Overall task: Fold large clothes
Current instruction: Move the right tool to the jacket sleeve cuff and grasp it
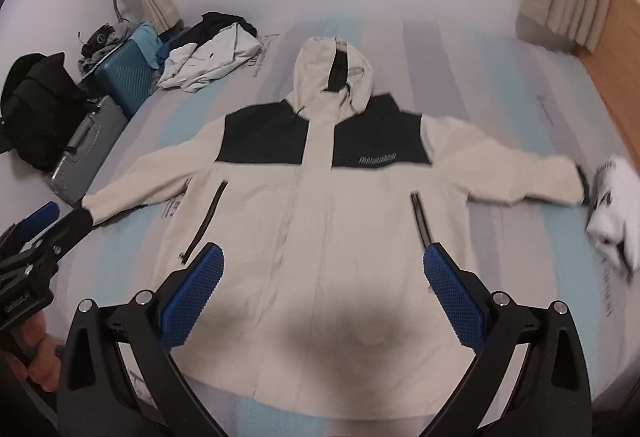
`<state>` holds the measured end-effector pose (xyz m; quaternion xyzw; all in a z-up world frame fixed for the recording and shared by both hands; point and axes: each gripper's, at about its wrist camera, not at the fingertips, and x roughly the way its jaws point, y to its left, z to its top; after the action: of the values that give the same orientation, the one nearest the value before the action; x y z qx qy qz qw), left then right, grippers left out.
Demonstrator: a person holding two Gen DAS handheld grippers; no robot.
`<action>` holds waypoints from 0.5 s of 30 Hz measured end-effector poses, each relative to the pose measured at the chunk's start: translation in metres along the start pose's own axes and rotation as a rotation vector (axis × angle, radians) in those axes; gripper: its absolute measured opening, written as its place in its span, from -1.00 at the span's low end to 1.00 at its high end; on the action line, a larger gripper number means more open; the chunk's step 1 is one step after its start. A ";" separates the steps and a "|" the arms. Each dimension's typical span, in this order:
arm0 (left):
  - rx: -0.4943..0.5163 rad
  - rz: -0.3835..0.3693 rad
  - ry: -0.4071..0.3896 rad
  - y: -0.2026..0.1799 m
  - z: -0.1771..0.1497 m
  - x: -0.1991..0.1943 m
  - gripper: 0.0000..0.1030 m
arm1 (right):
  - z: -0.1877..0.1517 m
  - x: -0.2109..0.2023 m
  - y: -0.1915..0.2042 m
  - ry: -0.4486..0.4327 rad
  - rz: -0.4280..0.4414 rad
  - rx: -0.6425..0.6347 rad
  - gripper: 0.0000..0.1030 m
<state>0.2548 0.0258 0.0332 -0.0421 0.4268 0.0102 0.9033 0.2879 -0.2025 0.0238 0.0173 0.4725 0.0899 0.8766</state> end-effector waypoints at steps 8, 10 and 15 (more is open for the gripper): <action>0.038 -0.010 0.075 0.014 0.071 0.070 0.89 | 0.082 0.035 -0.039 0.067 -0.007 0.112 0.86; 0.041 0.003 0.077 0.015 0.083 0.090 0.89 | 0.098 0.055 -0.053 0.091 -0.023 0.118 0.86; 0.038 0.028 0.101 0.011 0.106 0.144 0.89 | 0.118 0.094 -0.114 0.114 -0.098 0.138 0.86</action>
<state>0.4270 0.0427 -0.0116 -0.0194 0.4724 0.0127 0.8811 0.4527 -0.2915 -0.0020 0.0496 0.5268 0.0151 0.8484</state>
